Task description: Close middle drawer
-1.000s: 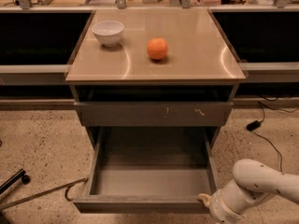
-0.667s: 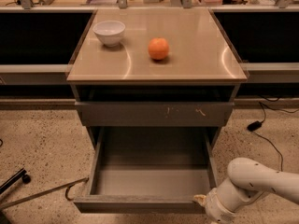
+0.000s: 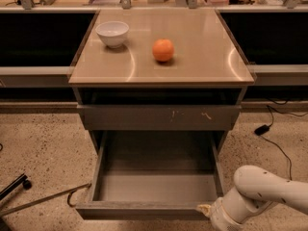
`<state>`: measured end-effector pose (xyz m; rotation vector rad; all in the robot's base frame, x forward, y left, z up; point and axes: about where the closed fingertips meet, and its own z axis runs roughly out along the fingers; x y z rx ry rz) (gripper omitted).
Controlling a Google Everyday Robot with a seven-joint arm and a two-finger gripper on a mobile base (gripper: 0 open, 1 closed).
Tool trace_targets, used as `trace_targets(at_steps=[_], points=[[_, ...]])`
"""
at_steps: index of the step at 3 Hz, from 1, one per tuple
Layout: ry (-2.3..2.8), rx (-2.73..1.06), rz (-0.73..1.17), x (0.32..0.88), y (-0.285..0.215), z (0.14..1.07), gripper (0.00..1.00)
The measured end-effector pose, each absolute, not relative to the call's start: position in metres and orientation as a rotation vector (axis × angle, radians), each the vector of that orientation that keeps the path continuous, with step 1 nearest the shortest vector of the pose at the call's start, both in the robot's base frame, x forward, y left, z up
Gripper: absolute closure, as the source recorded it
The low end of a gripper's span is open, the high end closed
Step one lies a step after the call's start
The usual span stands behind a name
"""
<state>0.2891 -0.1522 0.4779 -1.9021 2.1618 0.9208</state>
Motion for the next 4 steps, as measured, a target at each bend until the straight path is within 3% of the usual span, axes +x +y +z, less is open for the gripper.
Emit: trace_targets(at_steps=[2, 4], points=[[2.186, -1.932, 1.005, 0.283, -0.145, 0.424, 0.0], [2.174, -1.981, 0.977, 0.314, -0.133, 0.39, 0.0]])
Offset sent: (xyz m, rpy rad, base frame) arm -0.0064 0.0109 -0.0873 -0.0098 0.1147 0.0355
